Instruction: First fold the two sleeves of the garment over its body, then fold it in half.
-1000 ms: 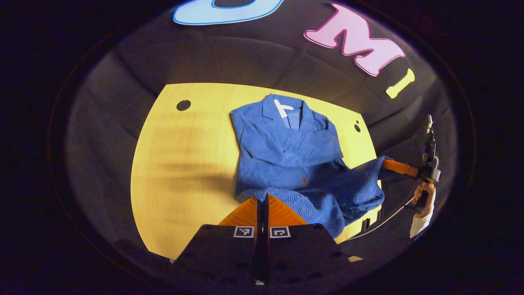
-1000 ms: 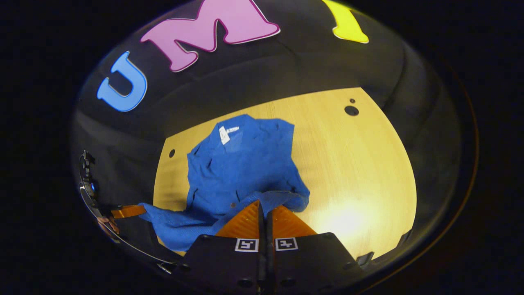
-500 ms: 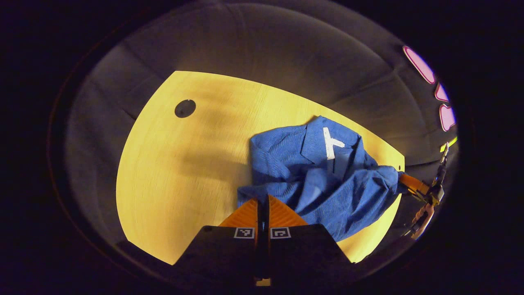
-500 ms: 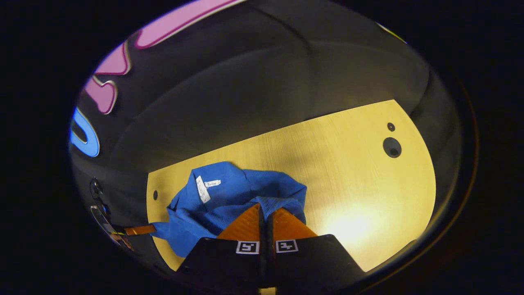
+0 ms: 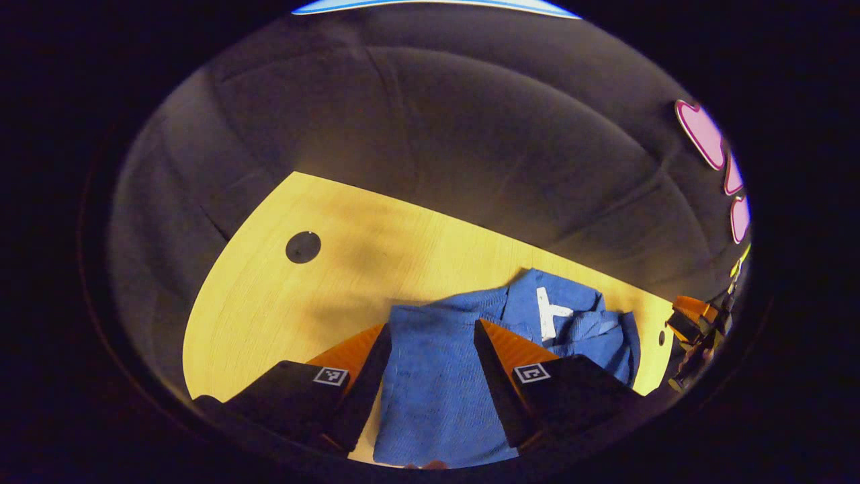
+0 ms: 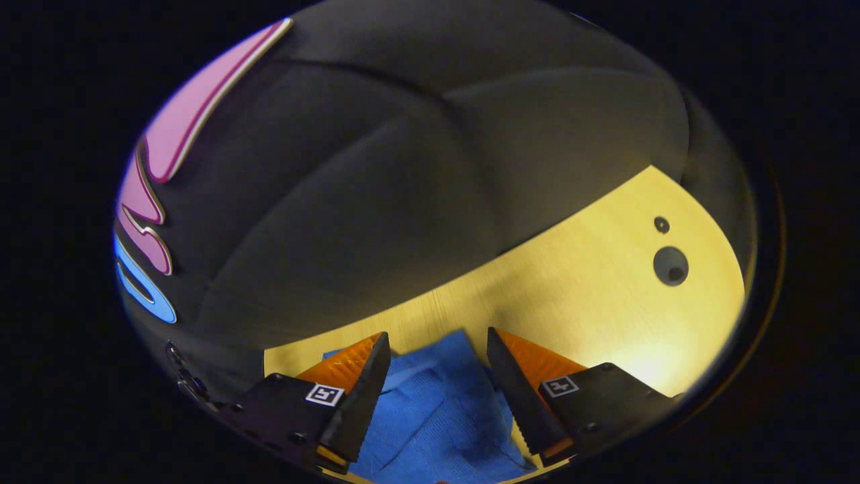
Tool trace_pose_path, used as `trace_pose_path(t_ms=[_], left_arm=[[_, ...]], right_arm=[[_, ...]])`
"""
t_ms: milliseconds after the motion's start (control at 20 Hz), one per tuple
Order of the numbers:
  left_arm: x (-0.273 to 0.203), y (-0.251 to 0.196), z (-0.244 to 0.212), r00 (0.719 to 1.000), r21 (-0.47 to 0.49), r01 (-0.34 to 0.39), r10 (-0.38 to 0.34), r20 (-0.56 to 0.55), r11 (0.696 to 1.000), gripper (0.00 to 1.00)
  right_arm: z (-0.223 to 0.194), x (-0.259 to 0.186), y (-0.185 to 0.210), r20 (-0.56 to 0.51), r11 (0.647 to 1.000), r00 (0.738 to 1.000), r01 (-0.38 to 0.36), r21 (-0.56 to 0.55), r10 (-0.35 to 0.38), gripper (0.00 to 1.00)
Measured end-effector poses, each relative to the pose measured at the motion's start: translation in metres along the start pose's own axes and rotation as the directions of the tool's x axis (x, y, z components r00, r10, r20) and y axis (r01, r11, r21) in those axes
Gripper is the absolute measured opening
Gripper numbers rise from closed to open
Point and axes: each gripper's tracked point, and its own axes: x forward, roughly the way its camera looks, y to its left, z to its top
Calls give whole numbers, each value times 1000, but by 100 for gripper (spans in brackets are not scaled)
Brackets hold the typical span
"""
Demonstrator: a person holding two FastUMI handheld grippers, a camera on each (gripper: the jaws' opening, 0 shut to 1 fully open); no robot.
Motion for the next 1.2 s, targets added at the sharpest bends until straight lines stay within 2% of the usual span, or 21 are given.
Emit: trace_pose_path(t_ms=[50, 100, 200, 300, 350, 400, 450, 500, 550, 700, 800, 900, 1000, 1050, 1100, 1200], left_arm=[[-4, 7, -1, 1000, -11, -20, 20, 3, 1000, 76], [-12, 9, -4, 999, -18, -36, 36, -5, 999, 81], [-29, 8, 4, 998, -34, -48, 49, 40, 998, 82], [-54, -4, 18, 991, -57, -3, 10, 130, 998, 82], [-71, -11, 21, 985, -37, 23, -16, 174, 999, 83], [-89, -19, 22, 977, 19, 41, -44, 210, 999, 83], [-107, -26, 20, 968, 89, 21, -43, 248, 996, 82], [-126, -31, 20, 954, 154, -13, -34, 297, 988, 83], [-148, -42, 21, 935, 207, -19, -56, 351, 978, 83], [-215, -68, 4, 886, 279, 15, -142, 442, 960, 83], [-267, -74, -18, 853, 305, 30, -184, 488, 952, 83], [-317, -75, -45, 821, 326, 50, -225, 525, 944, 82], [-356, -69, -75, 791, 341, 52, -247, 560, 939, 82], [-375, -64, -91, 774, 342, 45, -249, 581, 939, 82], [-392, -61, -106, 756, 349, 42, -258, 602, 936, 82], [-423, -60, -137, 703, 371, 42, -291, 649, 928, 81]], right_arm=[[2, -10, 2, 11, 999, 1000, -9, -36, 9, 78], [3, -19, 6, 30, 996, 999, -21, -84, 23, 91], [7, -44, 20, 81, 980, 995, -39, -197, 56, 91], [8, -71, 35, 134, 955, 988, -29, -297, 72, 92], [8, -85, 45, 151, 943, 985, -29, -331, 84, 94], [6, -102, 56, 171, 932, 980, -30, -362, 98, 87], [4, -120, 66, 184, 920, 977, -31, -390, 110, 95], [0, -139, 81, 205, 908, 970, -34, -417, 130, 95], [-2, -160, 96, 236, 894, 960, -33, -447, 153, 95], [-20, -227, 131, 304, 860, 931, -20, -510, 201, 95], [-36, -276, 145, 354, 851, 912, 9, -524, 209, 95], [-51, -337, 156, 437, 827, 872, 72, -558, 219, 95], [-73, -395, 165, 526, 800, 816, 140, -583, 240, 95], [-85, -424, 174, 562, 792, 779, 146, -593, 278, 95], [-103, -445, 180, 573, 791, 766, 142, -596, 294, 95], [-140, -476, 178, 570, 798, 763, 122, -591, 306, 94]])
